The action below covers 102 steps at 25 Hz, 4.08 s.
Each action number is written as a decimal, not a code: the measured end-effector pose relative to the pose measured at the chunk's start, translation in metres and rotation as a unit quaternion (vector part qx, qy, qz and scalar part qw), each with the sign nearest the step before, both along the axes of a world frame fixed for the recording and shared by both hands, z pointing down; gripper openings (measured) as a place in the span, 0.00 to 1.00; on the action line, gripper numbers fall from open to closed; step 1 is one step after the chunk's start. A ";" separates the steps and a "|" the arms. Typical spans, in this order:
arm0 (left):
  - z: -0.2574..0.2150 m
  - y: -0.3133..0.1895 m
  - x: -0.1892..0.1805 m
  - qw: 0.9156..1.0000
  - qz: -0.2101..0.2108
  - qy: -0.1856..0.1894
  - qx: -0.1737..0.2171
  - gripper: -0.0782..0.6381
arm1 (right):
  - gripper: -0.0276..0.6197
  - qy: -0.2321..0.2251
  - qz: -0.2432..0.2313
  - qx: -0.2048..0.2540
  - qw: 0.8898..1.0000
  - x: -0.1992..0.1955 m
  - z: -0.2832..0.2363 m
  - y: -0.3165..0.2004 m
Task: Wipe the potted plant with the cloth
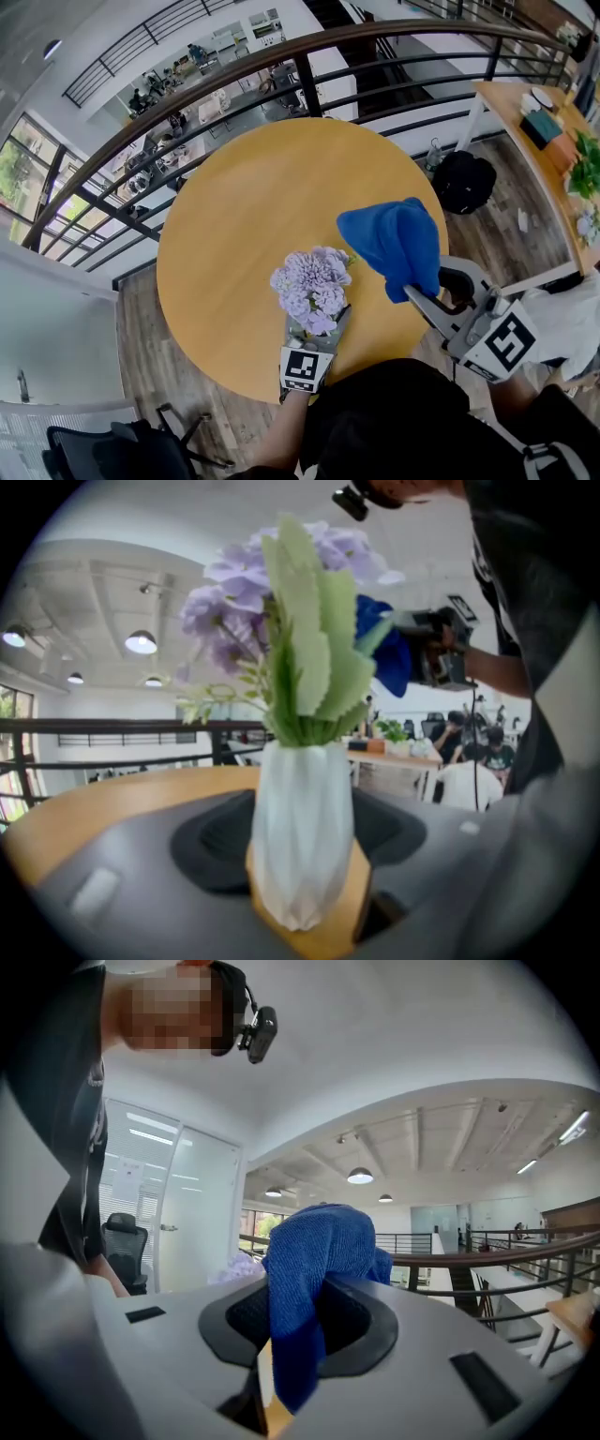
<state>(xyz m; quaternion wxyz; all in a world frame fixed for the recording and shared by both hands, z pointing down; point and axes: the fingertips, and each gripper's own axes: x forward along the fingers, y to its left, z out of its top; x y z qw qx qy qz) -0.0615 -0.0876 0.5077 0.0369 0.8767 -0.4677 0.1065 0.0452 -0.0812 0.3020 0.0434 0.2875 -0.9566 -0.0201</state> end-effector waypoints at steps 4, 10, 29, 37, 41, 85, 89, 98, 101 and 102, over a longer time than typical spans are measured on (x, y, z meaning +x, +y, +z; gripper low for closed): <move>0.001 -0.003 0.003 1.000 -0.004 0.001 0.001 0.54 | 0.21 0.003 -0.050 0.007 0.999 -0.023 0.007 0.014; 0.001 0.000 0.005 1.000 0.000 0.000 0.000 0.54 | 0.21 0.021 -0.006 -0.073 0.997 -0.010 0.072 -0.003; 0.001 -0.002 0.003 1.000 0.007 -0.001 0.000 0.54 | 0.21 0.086 0.083 -0.161 0.980 0.032 0.168 -0.030; 0.001 -0.003 0.007 1.000 0.006 -0.006 0.001 0.54 | 0.21 -0.024 0.020 0.000 1.000 0.013 0.004 -0.005; 0.001 -0.002 0.006 1.000 0.004 -0.006 0.000 0.54 | 0.21 -0.021 -0.106 0.040 0.993 -0.046 -0.036 0.040; 0.001 0.004 0.007 1.000 0.020 -0.015 0.007 0.54 | 0.21 0.076 -0.073 0.056 0.993 -0.055 0.000 -0.021; 0.000 0.004 0.005 1.000 0.014 -0.009 0.006 0.54 | 0.21 0.132 -0.082 0.023 0.988 -0.065 0.041 -0.017; 0.000 -0.002 0.003 1.000 0.013 0.000 0.007 0.54 | 0.21 0.175 -0.052 -0.044 0.982 -0.026 0.079 -0.009; 0.000 -0.003 0.004 1.000 0.016 0.000 0.007 0.54 | 0.21 0.184 -0.026 -0.063 0.980 -0.012 0.092 -0.015; 0.001 -0.003 0.004 1.000 0.018 0.000 0.007 0.54 | 0.21 0.187 -0.017 -0.068 0.980 -0.007 0.096 -0.019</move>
